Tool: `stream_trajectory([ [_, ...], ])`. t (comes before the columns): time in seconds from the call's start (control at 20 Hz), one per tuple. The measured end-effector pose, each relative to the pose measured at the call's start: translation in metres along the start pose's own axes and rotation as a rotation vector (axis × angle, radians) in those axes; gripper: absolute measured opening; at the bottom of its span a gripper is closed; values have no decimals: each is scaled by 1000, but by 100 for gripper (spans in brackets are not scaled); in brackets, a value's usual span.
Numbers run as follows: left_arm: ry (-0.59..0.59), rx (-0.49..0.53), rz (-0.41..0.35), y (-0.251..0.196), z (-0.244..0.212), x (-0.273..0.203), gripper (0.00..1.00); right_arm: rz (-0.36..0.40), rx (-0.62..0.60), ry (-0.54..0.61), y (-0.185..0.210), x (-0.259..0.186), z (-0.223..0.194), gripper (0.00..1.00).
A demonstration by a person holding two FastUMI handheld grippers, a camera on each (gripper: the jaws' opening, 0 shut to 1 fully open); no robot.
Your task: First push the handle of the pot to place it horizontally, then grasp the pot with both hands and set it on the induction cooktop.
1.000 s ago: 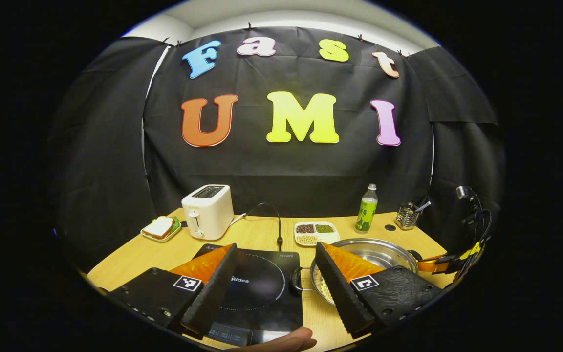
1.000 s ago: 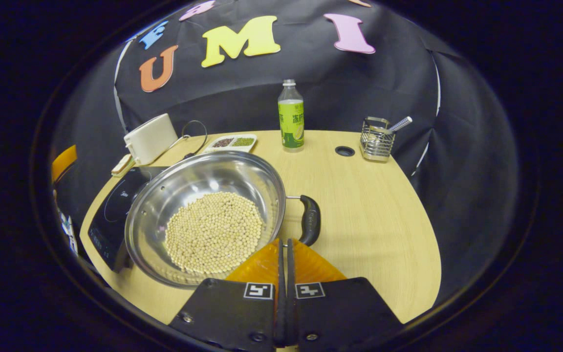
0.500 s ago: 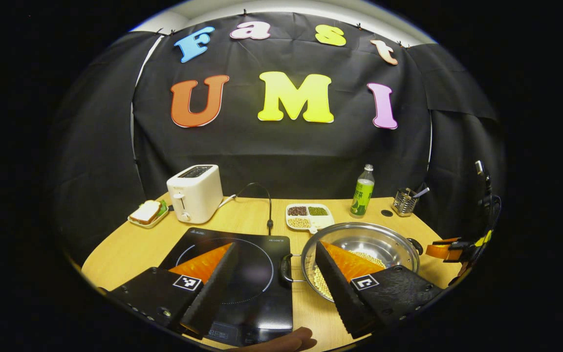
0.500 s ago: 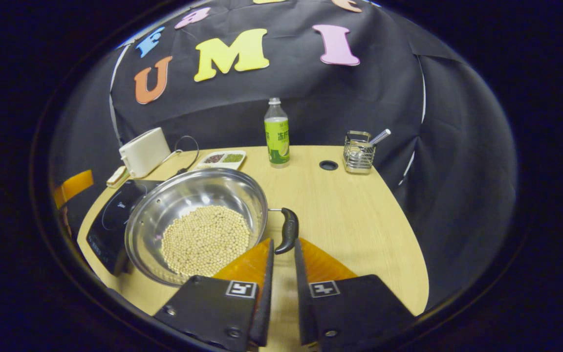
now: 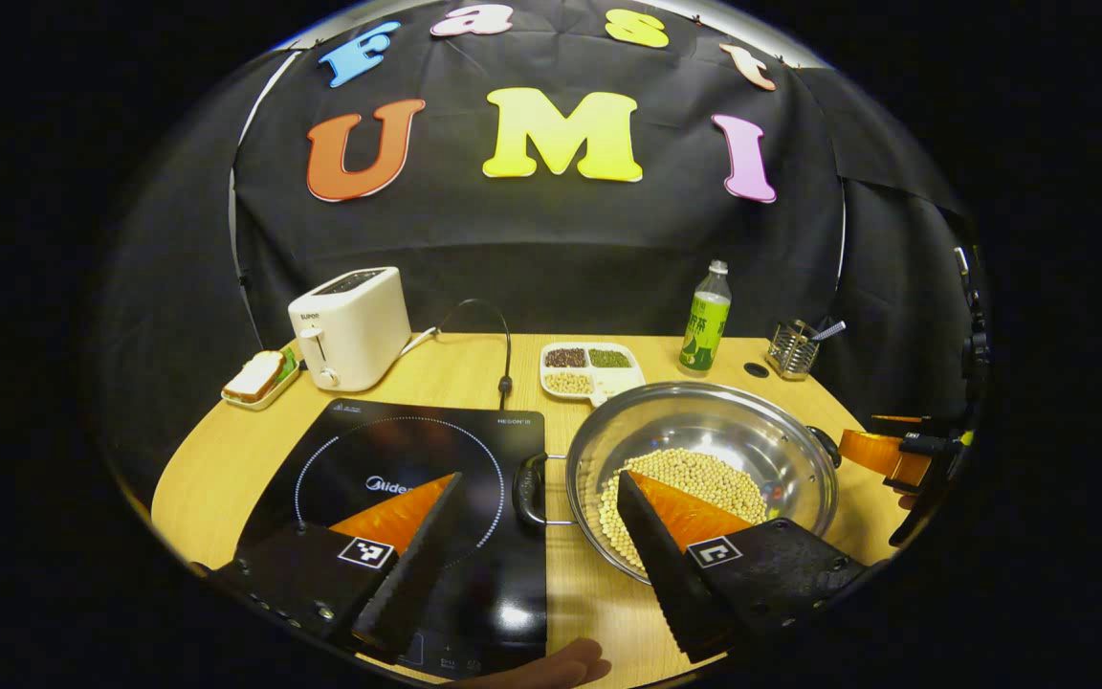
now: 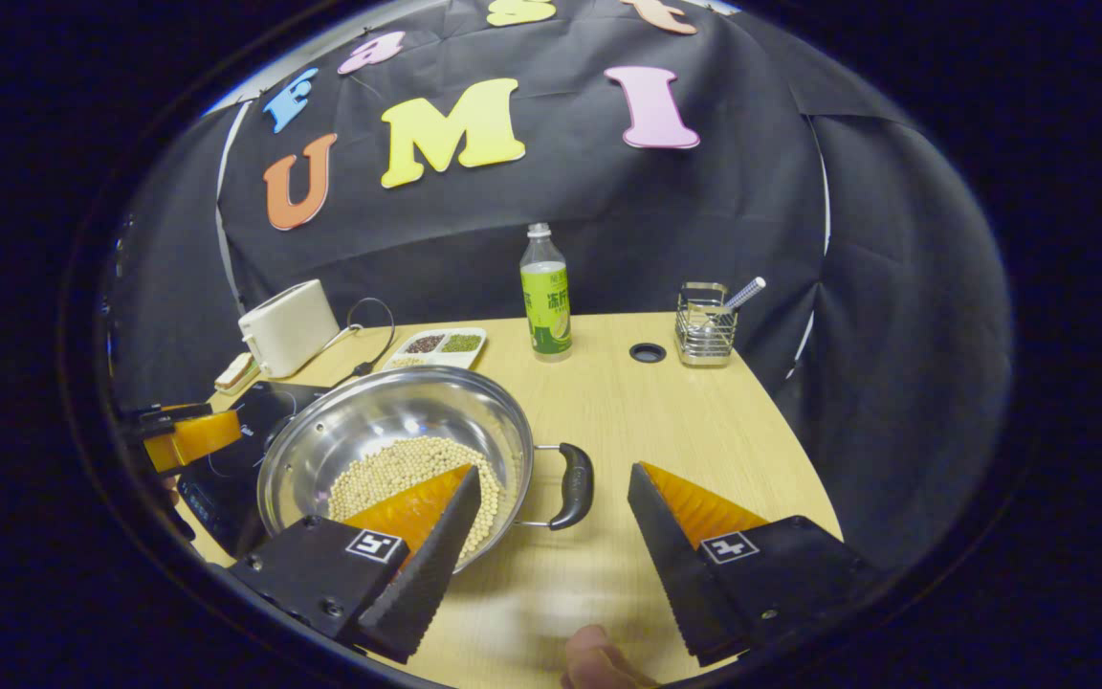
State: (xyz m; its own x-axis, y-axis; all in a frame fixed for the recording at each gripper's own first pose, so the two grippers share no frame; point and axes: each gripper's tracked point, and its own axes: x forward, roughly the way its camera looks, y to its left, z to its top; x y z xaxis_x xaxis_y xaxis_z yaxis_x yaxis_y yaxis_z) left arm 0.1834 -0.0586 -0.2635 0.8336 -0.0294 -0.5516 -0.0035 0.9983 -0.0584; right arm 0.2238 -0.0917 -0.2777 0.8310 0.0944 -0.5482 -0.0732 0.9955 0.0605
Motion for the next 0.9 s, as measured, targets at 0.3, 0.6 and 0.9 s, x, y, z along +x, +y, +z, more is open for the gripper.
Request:
stream_trajectory([
  [0.3, 121, -15, -20, -9, -24, 26, 95, 26, 22, 18, 11, 22, -4, 99],
  [0.6, 193, -43, -10, -8, -34, 47, 95, -10, 30, 33, 2, 41, -9, 99],
  [0.9, 228, -48, -7, -13, -39, 58, 87, -24, 18, 71, 0, 53, -12, 94],
])
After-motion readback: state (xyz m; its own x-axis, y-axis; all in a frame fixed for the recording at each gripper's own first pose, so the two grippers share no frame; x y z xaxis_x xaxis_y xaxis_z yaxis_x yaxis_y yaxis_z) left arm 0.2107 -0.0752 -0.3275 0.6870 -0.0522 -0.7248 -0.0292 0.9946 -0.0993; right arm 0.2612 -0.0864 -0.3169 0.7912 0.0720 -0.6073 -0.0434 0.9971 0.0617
